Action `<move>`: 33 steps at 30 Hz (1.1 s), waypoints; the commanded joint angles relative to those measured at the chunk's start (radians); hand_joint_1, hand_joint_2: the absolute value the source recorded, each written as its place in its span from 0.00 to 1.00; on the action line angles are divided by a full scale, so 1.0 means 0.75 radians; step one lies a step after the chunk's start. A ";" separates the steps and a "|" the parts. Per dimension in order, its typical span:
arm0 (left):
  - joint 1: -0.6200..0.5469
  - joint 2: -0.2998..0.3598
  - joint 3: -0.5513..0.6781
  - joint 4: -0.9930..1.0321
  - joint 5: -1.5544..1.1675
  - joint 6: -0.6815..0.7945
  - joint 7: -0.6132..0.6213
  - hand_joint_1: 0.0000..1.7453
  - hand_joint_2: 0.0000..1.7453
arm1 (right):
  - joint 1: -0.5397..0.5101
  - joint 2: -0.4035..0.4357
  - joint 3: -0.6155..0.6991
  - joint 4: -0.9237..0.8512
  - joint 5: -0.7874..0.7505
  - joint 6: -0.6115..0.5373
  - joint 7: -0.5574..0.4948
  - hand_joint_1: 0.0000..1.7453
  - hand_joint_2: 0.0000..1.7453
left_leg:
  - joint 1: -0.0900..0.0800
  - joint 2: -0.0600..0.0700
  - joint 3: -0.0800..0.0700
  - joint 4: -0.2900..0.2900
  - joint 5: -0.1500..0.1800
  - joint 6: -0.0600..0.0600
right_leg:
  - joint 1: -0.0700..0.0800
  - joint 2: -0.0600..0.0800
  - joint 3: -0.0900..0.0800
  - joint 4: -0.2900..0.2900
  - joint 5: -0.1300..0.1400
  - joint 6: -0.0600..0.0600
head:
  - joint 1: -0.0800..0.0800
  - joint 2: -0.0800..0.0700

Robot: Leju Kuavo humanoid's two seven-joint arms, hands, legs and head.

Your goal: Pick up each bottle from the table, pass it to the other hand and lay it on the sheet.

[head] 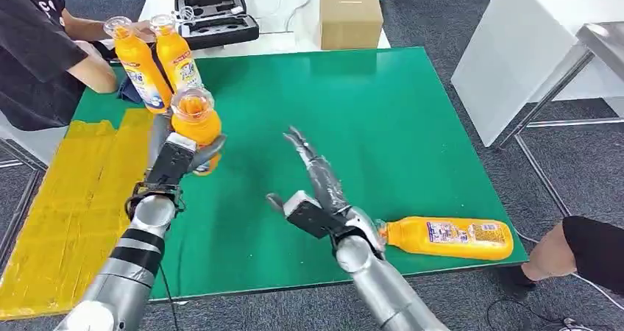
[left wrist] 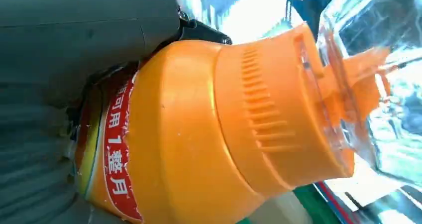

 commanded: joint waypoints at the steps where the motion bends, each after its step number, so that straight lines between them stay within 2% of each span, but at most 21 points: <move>1: -0.127 0.192 -0.004 0.235 -0.726 0.239 0.182 1.00 1.00 | 0.161 -0.146 -0.147 -0.374 0.002 -0.005 -0.029 0.00 1.00 | 0.001 -0.002 0.008 0.001 -0.003 -0.002 | 0.001 -0.005 0.009 0.001 -0.004 -0.003 | 0.000 0.000; 4: -0.145 0.198 -0.020 0.286 -0.809 0.257 0.210 1.00 1.00 | 0.161 -0.146 -0.161 -0.378 -0.015 -0.003 -0.037 0.00 1.00 | 0.000 -0.002 0.004 0.000 -0.001 -0.001 | 0.000 -0.003 0.004 0.000 -0.001 -0.001 | -0.001 0.000; 5: -0.162 0.217 -0.056 0.334 -0.940 0.268 0.258 1.00 1.00 | 0.165 -0.149 -0.177 -0.390 -0.033 -0.008 -0.052 0.00 1.00 | 0.001 -0.001 0.006 0.000 -0.002 -0.001 | 0.001 -0.003 0.006 0.000 -0.002 -0.002 | -0.001 0.000; 19: -0.162 0.217 -0.056 0.334 -0.940 0.268 0.258 1.00 1.00 | 0.165 -0.149 -0.177 -0.390 -0.033 -0.008 -0.052 0.00 1.00 | 0.001 0.000 0.003 0.000 -0.001 -0.001 | 0.001 -0.002 0.003 0.000 -0.001 -0.002 | -0.001 0.000; 21: -0.199 0.268 -0.133 0.457 -1.313 0.257 0.499 1.00 1.00 | 0.203 -0.163 -0.218 -0.441 -0.081 -0.022 -0.080 0.00 1.00 | 0.000 0.000 0.004 0.000 -0.001 -0.001 | 0.001 -0.003 0.004 0.000 -0.001 -0.002 | -0.001 0.000; 22: -0.223 0.269 -0.149 0.539 -1.400 0.246 0.559 1.00 1.00 | 0.226 -0.172 -0.239 -0.472 -0.094 -0.026 -0.086 0.00 1.00 | 0.001 0.000 0.004 0.000 -0.001 -0.001 | 0.001 -0.003 0.003 0.000 -0.001 -0.002 | -0.001 0.000; 25: -0.245 0.263 -0.117 0.709 -1.392 0.249 0.568 1.00 1.00 | 0.275 -0.193 -0.285 -0.536 -0.132 -0.012 -0.100 0.00 1.00 | 0.001 -0.004 0.009 0.000 -0.003 -0.001 | 0.001 -0.006 0.009 0.000 -0.004 -0.002 | -0.001 0.000; 28: -0.218 0.259 -0.069 0.772 -1.333 0.268 0.540 1.00 1.00 | 0.292 -0.197 -0.301 -0.538 -0.141 0.001 -0.100 0.00 1.00 | 0.000 0.000 0.009 0.000 -0.003 -0.001 | 0.001 -0.002 0.009 -0.001 -0.003 -0.002 | -0.001 0.000; 32: -0.190 0.229 -0.047 0.835 -1.306 0.268 0.492 1.00 1.00 | 0.271 -0.193 -0.312 -0.492 -0.134 0.004 -0.102 0.00 1.00 | 0.000 0.002 0.006 -0.001 -0.002 -0.001 | 0.000 -0.001 0.005 -0.001 -0.001 -0.002 | -0.001 0.000; 33: -0.186 0.216 -0.055 0.844 -1.320 0.266 0.500 1.00 1.00 | 0.263 -0.191 -0.315 -0.485 -0.134 0.004 -0.102 0.00 1.00 | 0.000 0.002 0.011 -0.001 -0.004 -0.001 | 0.001 -0.002 0.011 -0.001 -0.003 -0.002 | 0.000 0.000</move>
